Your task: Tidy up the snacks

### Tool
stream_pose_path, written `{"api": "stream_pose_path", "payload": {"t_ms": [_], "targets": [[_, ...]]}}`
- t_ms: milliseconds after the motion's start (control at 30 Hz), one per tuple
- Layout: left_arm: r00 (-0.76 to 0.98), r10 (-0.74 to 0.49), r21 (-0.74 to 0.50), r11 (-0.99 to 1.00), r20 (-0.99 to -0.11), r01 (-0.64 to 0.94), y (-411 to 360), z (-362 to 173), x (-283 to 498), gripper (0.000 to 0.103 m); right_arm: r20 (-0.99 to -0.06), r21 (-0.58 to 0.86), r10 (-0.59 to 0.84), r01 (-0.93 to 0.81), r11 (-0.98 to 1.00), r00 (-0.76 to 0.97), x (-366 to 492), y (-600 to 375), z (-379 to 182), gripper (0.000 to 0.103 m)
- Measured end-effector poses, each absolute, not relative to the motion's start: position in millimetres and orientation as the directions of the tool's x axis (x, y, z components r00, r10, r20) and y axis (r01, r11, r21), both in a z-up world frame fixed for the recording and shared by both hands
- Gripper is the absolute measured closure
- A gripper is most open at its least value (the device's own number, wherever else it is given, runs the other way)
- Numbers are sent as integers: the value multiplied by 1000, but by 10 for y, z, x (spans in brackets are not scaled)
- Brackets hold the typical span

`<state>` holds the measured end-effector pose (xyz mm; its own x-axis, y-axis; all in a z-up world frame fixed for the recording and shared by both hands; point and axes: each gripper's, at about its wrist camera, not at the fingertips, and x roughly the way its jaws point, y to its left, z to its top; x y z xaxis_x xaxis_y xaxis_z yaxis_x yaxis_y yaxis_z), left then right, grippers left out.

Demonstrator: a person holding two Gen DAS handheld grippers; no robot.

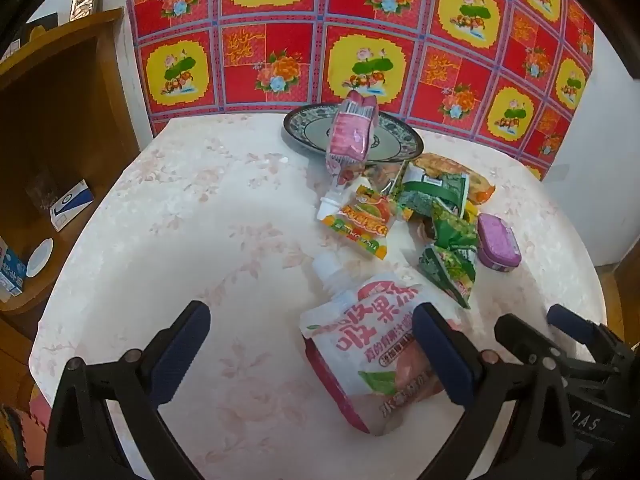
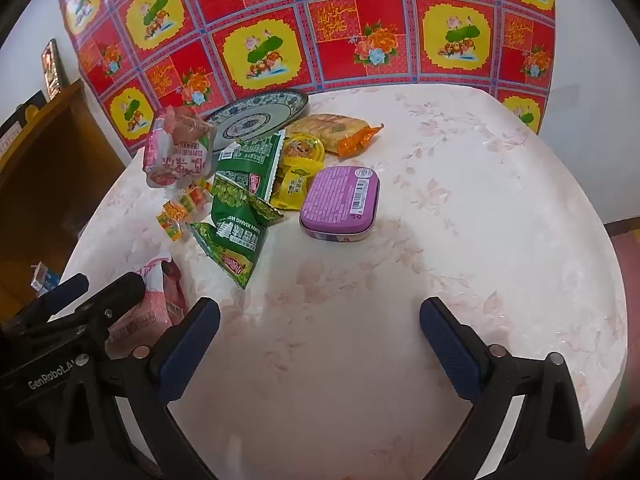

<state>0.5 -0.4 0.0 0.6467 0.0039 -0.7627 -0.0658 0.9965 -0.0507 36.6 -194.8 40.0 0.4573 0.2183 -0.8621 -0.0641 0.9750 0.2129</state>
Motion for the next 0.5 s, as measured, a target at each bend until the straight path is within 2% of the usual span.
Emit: {"api": "stream_pose_path", "payload": {"t_ms": [500], "targets": [[656,-2,-56,997,-755,-61,-6,18,-21,0,-856,208,220,-79,975,468,315,-1942,446,1]]}}
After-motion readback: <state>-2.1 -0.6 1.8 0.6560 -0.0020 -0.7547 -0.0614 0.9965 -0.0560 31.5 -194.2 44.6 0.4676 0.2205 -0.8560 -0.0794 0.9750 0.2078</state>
